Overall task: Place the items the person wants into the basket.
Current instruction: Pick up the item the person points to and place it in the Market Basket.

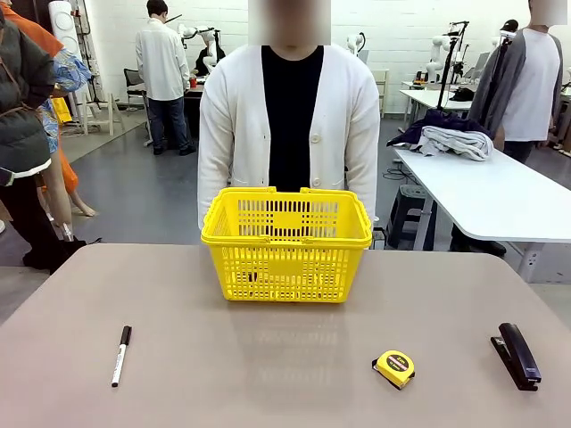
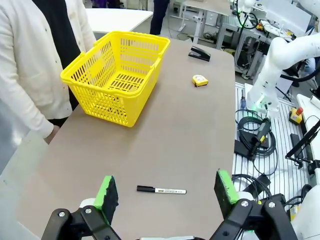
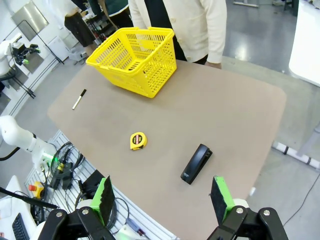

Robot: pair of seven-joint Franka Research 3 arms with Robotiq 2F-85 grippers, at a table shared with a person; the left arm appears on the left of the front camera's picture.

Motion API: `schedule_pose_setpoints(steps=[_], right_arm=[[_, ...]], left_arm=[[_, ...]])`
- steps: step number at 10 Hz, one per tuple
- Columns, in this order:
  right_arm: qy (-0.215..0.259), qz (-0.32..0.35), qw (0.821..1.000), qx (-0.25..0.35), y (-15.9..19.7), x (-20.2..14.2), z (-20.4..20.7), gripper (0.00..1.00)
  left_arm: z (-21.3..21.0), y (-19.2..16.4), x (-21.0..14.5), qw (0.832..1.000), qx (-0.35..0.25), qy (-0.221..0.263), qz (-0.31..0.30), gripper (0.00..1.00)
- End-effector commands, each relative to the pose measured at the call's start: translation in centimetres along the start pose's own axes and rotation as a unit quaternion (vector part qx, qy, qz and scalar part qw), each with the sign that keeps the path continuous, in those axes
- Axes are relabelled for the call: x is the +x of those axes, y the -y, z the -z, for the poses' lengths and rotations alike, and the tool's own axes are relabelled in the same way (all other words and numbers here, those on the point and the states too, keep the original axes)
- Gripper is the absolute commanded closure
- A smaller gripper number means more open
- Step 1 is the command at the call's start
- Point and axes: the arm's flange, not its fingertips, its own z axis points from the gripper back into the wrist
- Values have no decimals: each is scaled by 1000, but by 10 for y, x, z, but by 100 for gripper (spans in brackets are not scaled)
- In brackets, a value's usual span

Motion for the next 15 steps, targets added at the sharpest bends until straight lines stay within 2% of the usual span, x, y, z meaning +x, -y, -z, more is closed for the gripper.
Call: schedule_pose_setpoints(steps=[1,15], right_arm=[[10,-6,1000,8,0,1,-1,0],[10,-6,1000,8,0,1,-1,0]], left_arm=[[-2,0,0,1000,4,5,8,0],[-2,0,0,1000,4,5,8,0]])
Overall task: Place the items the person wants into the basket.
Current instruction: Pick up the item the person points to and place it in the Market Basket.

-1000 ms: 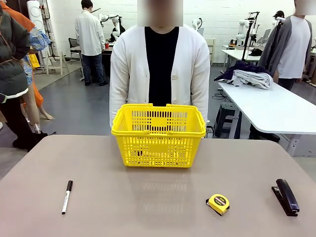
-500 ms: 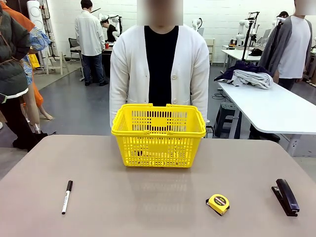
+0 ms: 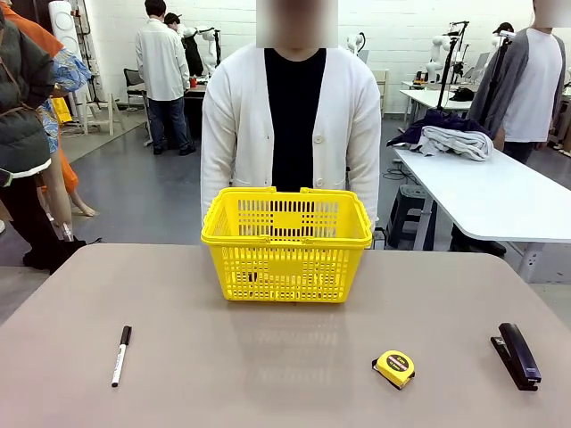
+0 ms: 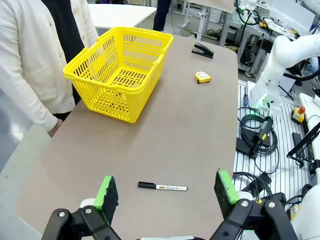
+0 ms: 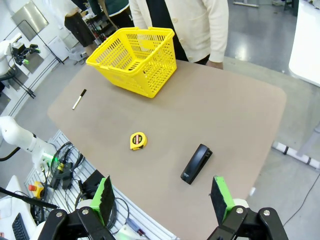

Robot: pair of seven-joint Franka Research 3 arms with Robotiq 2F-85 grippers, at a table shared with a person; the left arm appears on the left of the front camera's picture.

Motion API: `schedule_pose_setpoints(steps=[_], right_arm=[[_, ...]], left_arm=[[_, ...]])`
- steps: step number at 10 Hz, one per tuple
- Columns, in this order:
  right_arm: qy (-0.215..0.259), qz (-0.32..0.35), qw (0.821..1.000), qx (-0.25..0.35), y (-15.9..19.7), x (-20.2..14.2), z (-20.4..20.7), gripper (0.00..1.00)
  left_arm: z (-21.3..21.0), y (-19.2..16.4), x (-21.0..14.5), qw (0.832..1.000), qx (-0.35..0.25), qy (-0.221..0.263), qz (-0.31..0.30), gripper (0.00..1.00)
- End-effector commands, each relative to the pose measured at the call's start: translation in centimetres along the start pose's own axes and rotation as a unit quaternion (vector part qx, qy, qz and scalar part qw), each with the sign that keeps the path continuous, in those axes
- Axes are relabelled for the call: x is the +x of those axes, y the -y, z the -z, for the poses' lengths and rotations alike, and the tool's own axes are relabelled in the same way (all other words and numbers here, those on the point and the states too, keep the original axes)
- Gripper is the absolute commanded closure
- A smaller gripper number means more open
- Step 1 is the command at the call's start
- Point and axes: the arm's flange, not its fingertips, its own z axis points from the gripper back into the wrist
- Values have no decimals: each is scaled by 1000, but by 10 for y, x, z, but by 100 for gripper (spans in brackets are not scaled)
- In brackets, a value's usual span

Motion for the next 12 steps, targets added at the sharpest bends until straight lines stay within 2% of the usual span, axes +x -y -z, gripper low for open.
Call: schedule_pose_setpoints(steps=[1,12], right_arm=[[10,-6,1000,8,0,1,-1,0],[10,-6,1000,8,0,1,-1,0]], left_arm=[[-1,-1,-1,1000,-2,12,11,0],[-1,-1,-1,1000,-2,12,11,0]])
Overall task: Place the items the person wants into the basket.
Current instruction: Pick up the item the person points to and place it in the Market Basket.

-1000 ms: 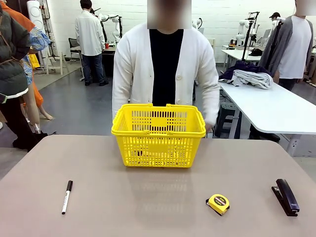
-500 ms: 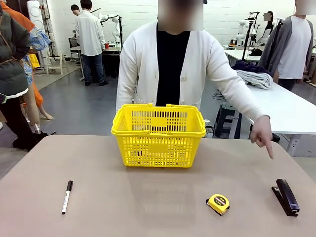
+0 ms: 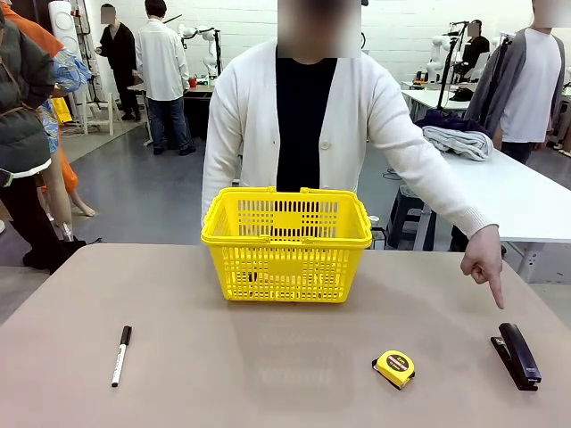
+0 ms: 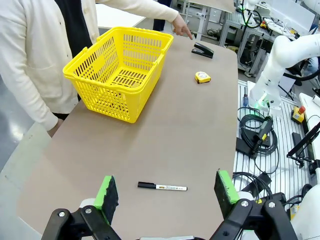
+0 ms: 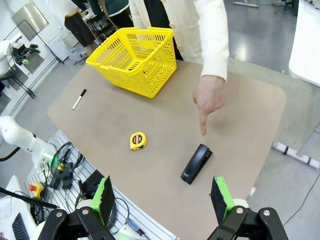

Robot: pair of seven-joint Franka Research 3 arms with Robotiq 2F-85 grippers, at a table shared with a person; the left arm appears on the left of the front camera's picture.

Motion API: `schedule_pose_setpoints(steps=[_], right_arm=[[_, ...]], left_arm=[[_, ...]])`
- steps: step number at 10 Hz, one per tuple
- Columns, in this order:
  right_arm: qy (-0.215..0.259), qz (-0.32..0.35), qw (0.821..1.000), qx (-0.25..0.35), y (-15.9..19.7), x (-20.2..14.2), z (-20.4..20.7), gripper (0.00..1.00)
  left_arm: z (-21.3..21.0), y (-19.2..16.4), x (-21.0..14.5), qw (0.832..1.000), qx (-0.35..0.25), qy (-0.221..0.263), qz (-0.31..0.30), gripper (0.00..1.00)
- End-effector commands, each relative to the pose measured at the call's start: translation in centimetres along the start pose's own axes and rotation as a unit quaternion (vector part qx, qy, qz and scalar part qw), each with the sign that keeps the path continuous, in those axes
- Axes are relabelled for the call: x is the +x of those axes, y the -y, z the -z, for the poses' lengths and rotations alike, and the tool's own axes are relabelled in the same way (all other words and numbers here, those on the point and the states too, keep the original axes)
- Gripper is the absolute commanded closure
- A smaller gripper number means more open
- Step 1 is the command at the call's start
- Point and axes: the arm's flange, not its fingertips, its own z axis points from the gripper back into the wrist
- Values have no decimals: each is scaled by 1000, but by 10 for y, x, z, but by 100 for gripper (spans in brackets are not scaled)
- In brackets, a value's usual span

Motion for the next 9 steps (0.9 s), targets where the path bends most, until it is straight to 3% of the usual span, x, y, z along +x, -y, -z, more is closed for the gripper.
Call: schedule_pose_setpoints(steps=[1,3,4,6,9], right_arm=[[10,-5,1000,8,0,1,-1,0],[0,0,1000,0,0,0,0,0],[-48,30,997,-56,-4,12,22,0],[-169,58,971,-160,-19,35,77,0],[-263,84,934,-227,-19,36,170,0]], left_arm=[[-1,-1,-1,1000,-1,12,11,0],[-1,-1,-1,1000,-1,12,11,0],[-1,-1,-1,1000,-1,12,11,0],[-1,-1,-1,1000,-1,12,11,0],[-1,-1,-1,1000,-1,12,11,0]])
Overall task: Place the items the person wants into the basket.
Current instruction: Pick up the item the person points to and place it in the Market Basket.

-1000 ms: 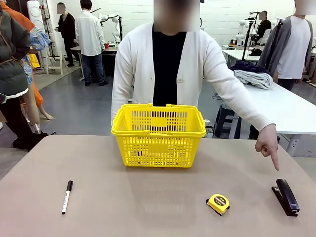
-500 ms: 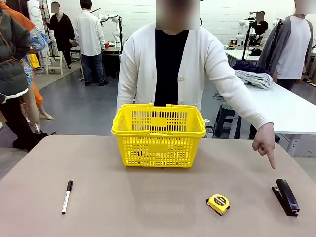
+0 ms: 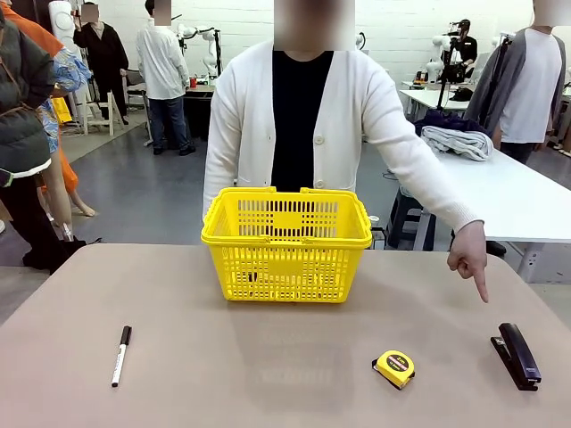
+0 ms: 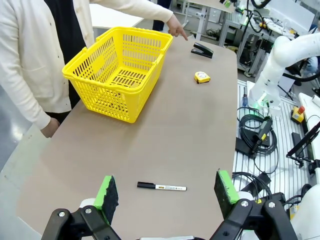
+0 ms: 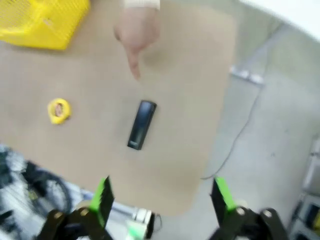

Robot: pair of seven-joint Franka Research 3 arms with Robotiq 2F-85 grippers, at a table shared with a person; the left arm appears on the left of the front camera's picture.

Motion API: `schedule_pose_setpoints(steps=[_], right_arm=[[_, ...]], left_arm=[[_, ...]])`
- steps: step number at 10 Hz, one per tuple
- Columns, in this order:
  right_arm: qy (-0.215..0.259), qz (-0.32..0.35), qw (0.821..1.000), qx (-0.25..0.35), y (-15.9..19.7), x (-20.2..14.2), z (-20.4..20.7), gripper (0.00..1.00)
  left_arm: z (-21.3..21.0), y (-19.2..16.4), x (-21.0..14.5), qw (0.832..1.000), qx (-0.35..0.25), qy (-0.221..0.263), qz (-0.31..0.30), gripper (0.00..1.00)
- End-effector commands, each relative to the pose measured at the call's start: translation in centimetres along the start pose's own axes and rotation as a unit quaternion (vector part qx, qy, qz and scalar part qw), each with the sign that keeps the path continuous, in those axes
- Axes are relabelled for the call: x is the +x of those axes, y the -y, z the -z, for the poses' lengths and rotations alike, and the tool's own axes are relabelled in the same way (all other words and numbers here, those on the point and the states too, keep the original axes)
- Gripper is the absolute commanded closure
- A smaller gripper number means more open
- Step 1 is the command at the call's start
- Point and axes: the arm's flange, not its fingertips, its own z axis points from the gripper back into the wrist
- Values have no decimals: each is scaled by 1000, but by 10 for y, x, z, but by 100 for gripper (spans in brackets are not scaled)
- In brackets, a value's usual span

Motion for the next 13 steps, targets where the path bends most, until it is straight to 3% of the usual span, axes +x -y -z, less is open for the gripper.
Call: schedule_pose_setpoints(steps=[1,2,4,7,10,11,13], right_arm=[[-46,38,998,-11,-13,9,55,0],[-36,55,997,-47,-24,9,87,0],[-19,63,998,-13,-45,5,127,0],[-9,73,997,-13,-46,1,167,0],[-9,67,997,29,-43,1,168,0],[-31,66,997,-11,-27,44,156,0],[-31,66,997,-11,-27,44,156,0]], left_arm=[[-1,-1,-1,1000,0,12,11,0],[-1,-1,-1,1000,0,12,11,0],[-1,-1,-1,1000,0,12,11,0],[-1,-1,-1,1000,0,12,11,0],[-1,-1,-1,1000,0,12,11,0],[-1,-1,-1,1000,0,12,11,0],[-1,-1,-1,1000,0,12,11,0]])
